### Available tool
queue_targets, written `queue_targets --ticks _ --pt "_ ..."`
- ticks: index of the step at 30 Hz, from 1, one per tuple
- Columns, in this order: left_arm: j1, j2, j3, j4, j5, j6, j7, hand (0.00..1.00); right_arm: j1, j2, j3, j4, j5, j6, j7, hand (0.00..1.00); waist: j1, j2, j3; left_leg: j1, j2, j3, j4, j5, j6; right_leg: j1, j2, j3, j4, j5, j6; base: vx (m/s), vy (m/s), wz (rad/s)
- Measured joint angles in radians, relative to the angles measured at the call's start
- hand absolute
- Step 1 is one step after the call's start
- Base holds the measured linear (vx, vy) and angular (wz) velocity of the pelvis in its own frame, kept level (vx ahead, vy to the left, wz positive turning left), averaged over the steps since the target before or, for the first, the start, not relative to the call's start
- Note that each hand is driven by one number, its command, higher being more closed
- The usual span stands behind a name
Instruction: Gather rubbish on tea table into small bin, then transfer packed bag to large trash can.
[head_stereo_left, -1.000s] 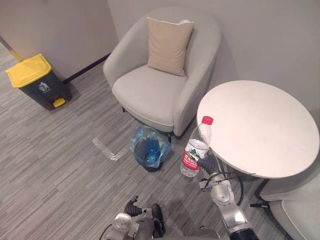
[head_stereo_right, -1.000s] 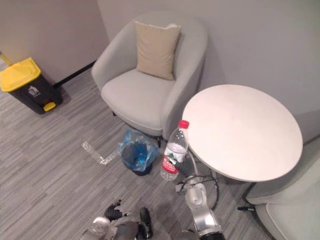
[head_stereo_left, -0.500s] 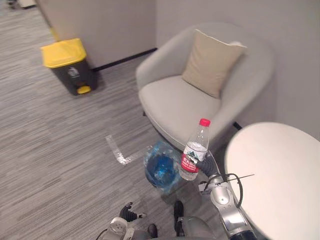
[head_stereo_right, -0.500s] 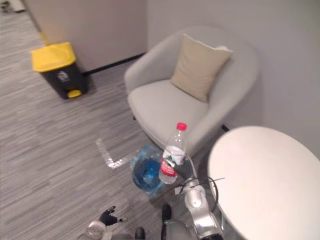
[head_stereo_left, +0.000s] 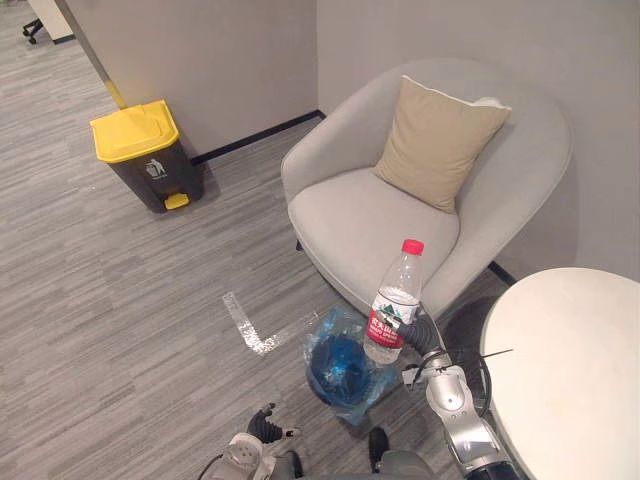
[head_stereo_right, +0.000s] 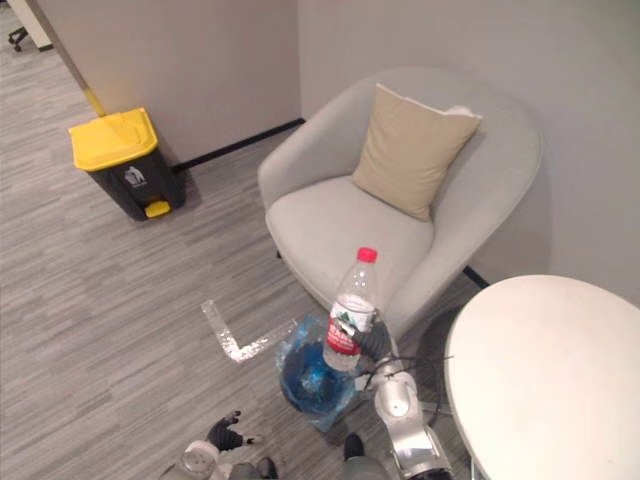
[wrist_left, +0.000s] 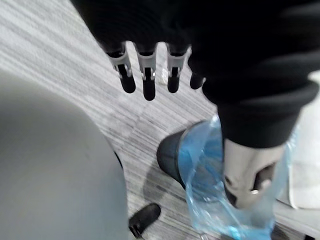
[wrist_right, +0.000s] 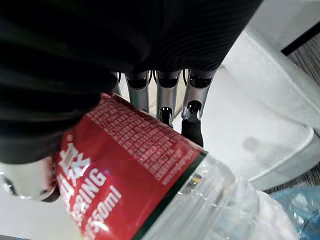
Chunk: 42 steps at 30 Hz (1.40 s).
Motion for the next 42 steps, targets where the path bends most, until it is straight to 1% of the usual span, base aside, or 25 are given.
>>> queue_targets --ticks 2,5,7,8,9,10,11,12,13,16,17,19,20,22,23,25,26,27,29,32,33,36,37,40,42 --pt "0.001 0.006 0.001 0.001 -0.001 0.0 0.007 0.0 -0.004 0.0 0.017 0.002 -0.001 0.0 0.001 1.0 0.0 0.0 0.0 0.0 0.001 0.008 -0.003 0.0 0.0 -0.007 0.001 0.009 -0.001 0.003 0.002 -0.01 0.015 -0.17" --pt "0.0 0.013 0.012 0.003 -0.003 0.0 0.012 0.0 -0.051 -0.002 0.059 0.059 -0.001 -0.001 0.005 1.0 0.003 0.003 0.006 -0.024 0.007 0.021 -0.011 0.008 0.013 -0.048 0.01 0.02 0.002 0.02 -0.002 -0.06 -0.024 -0.23" --pt "-0.03 0.013 0.047 0.001 -0.025 -0.001 0.033 0.0 -0.133 -0.008 0.089 0.129 0.0 -0.001 0.006 1.0 0.004 0.001 0.052 -0.137 0.023 0.018 0.062 0.004 0.02 -0.145 0.015 0.032 0.037 0.035 -0.007 -0.18 -0.036 -0.1" --pt "-0.041 0.014 0.059 0.0 -0.032 -0.002 0.037 0.0 -0.154 -0.011 0.091 0.146 0.001 -0.001 0.006 1.0 0.006 0.002 0.07 -0.167 0.028 0.016 0.083 0.003 0.022 -0.167 0.017 0.032 0.044 0.038 -0.008 -0.19 -0.042 0.08" --pt "-0.062 0.013 0.084 -0.001 -0.056 -0.003 0.046 0.0 -0.196 -0.019 0.096 0.177 0.004 0.003 0.005 1.0 0.009 0.004 0.106 -0.223 0.037 0.007 0.118 0.0 0.027 -0.21 0.023 0.03 0.058 0.048 -0.011 -0.18 -0.037 0.08" --pt "-0.072 0.014 0.094 -0.001 -0.067 -0.003 0.051 0.0 -0.211 -0.022 0.097 0.187 0.004 0.003 0.005 1.0 0.012 0.005 0.12 -0.243 0.04 0.004 0.13 0.0 0.027 -0.227 0.024 0.028 0.065 0.05 -0.011 -0.3 -0.04 0.11" --pt "-0.113 0.013 0.134 -0.005 -0.103 -0.004 0.058 0.0 -0.256 -0.036 0.1 0.203 0.007 0.007 0.002 1.0 0.032 0.007 0.173 -0.318 0.048 -0.008 0.177 -0.001 0.03 -0.295 0.028 0.027 0.106 0.051 -0.012 -0.27 -0.021 0.06" --pt "-0.125 0.013 0.142 -0.007 -0.113 -0.005 0.061 0.0 -0.268 -0.042 0.104 0.203 0.01 0.009 0.0 1.0 0.038 0.007 0.184 -0.344 0.051 -0.009 0.191 -0.001 0.03 -0.32 0.029 0.027 0.122 0.052 -0.012 -0.27 -0.012 0.07" --pt "-0.143 0.012 0.167 -0.023 -0.134 -0.005 0.076 0.0 -0.293 -0.053 0.107 0.203 0.018 0.011 -0.002 1.0 0.048 0.008 0.197 -0.407 0.058 -0.015 0.222 -0.001 0.032 -0.381 0.029 0.019 0.153 0.052 -0.012 -0.23 -0.012 0.1" --pt "-0.185 -0.004 0.221 -0.051 -0.165 -0.006 0.086 0.0 -0.361 -0.065 0.106 0.198 0.035 0.022 -0.01 1.0 0.056 0.006 0.229 -0.531 0.063 -0.034 0.271 0.005 0.044 -0.495 0.025 0.004 0.206 0.054 -0.015 -0.21 -0.016 0.16" --pt "-0.213 -0.012 0.249 -0.067 -0.184 -0.007 0.099 0.0 -0.405 -0.075 0.105 0.192 0.035 0.027 -0.017 1.0 0.066 0.002 0.243 -0.596 0.067 -0.039 0.295 0.006 0.042 -0.556 0.023 -0.007 0.23 0.055 -0.016 -0.19 -0.018 0.15" --pt "-0.257 -0.027 0.269 -0.109 -0.203 -0.009 0.112 0.0 -0.476 -0.099 0.103 0.166 0.035 0.033 -0.041 1.0 0.081 0.0 0.259 -0.698 0.074 -0.049 0.328 0.014 0.05 -0.651 0.021 -0.019 0.265 0.061 -0.024 -0.18 -0.024 0.14" --pt "-0.266 -0.032 0.278 -0.122 -0.209 -0.012 0.117 0.0 -0.49 -0.104 0.102 0.156 0.035 0.036 -0.047 1.0 0.084 -0.002 0.261 -0.722 0.076 -0.051 0.334 0.017 0.05 -0.674 0.021 -0.022 0.272 0.062 -0.025 -0.12 -0.024 0.18" --pt "-0.319 -0.046 0.303 -0.169 -0.234 -0.019 0.12 0.0 -0.572 -0.129 0.102 0.146 0.044 0.037 -0.068 1.0 0.089 -0.009 0.288 -0.797 0.078 -0.059 0.336 0.04 0.05 -0.747 0.011 -0.044 0.298 0.065 -0.032 -0.09 -0.034 0.27" --pt "-0.326 -0.047 0.303 -0.179 -0.241 -0.02 0.121 0.0 -0.587 -0.132 0.101 0.147 0.045 0.037 -0.072 1.0 0.09 -0.01 0.291 -0.81 0.078 -0.06 0.337 0.043 0.049 -0.76 0.01 -0.048 0.303 0.064 -0.034 -0.06 -0.037 0.27" --pt "-0.362 -0.048 0.307 -0.231 -0.256 -0.024 0.135 0.0 -0.673 -0.136 0.092 0.154 0.048 0.037 -0.093 1.0 0.099 -0.017 0.295 -0.896 0.083 -0.066 0.356 0.062 0.046 -0.851 0.004 -0.063 0.351 0.054 -0.046 -0.04 -0.03 0.17" --pt "-0.368 -0.048 0.309 -0.238 -0.261 -0.024 0.138 0.0 -0.689 -0.136 0.089 0.159 0.051 0.037 -0.097 1.0 0.101 -0.017 0.296 -0.911 0.084 -0.068 0.361 0.065 0.05 -0.865 0.003 -0.064 0.361 0.051 -0.046 -0.02 -0.026 0.1" --pt "-0.386 -0.048 0.314 -0.261 -0.269 -0.025 0.139 0.0 -0.739 -0.137 0.082 0.18 0.052 0.037 -0.114 1.0 0.106 -0.017 0.296 -0.953 0.084 -0.072 0.376 0.069 0.052 -0.914 -0.001 -0.068 0.394 0.041 -0.048 0.0 -0.018 0.1" --pt "-0.397 -0.048 0.315 -0.288 -0.28 -0.027 0.141 0.0 -0.792 -0.138 0.075 0.218 0.052 0.04 -0.128 1.0 0.107 -0.018 0.298 -0.995 0.082 -0.079 0.393 0.069 0.051 -0.959 -0.008 -0.074 0.432 0.024 -0.052 0.01 -0.014 0.15" --pt "-0.405 -0.05 0.314 -0.313 -0.297 -0.03 0.145 0.0 -0.847 -0.14 0.07 0.278 0.052 0.05 -0.149 1.0 0.11 -0.018 0.301 -1.031 0.079 -0.093 0.405 0.068 0.051 -0.995 -0.017 -0.088 0.465 0.004 -0.057 0.02 -0.011 0.19" --pt "-0.405 -0.051 0.313 -0.322 -0.301 -0.039 0.151 0.0 -0.853 -0.139 0.062 0.282 0.052 0.054 -0.158 1.0 0.11 -0.018 0.301 -1.041 0.079 -0.087 0.404 0.068 0.05 -1.009 -0.025 -0.093 0.48 -0.006 -0.058 0.03 -0.004 0.21" --pt "-0.406 -0.05 0.313 -0.341 -0.31 -0.045 0.158 0.0 -0.878 -0.137 0.048 0.319 0.052 0.057 -0.166 1.0 0.113 -0.018 0.301 -1.064 0.084 -0.082 0.405 0.069 0.049 -1.031 -0.029 -0.101 0.489 -0.012 -0.06 0.05 0.0 0.11" --pt "-0.405 -0.05 0.312 -0.348 -0.317 -0.046 0.158 0.0 -0.887 -0.136 0.036 0.335 0.051 0.059 -0.17 0.0 0.117 -0.018 0.3 -1.073 0.089 -0.072 0.405 0.07 0.049 -1.043 -0.03 -0.101 0.491 -0.013 -0.061 0.05 0.006 0.01" --pt "-0.405 -0.051 0.294 -0.355 -0.317 -0.047 0.159 0.0 -0.903 -0.129 0.01 0.399 0.05 0.073 -0.19 0.0 0.118 -0.018 0.3 -1.077 0.091 -0.055 0.405 0.072 0.05 -1.059 -0.038 -0.1 0.506 -0.024 -0.06 0.07 0.009 0.02" --pt "-0.405 -0.052 0.288 -0.355 -0.317 -0.05 0.159 0.0 -0.903 -0.126 -0.01 0.409 0.041 0.077 -0.2 0.0 0.115 -0.018 0.3 -1.077 0.091 -0.055 0.404 0.072 0.05 -1.059 -0.038 -0.101 0.507 -0.028 -0.059 0.07 0.006 0.03"
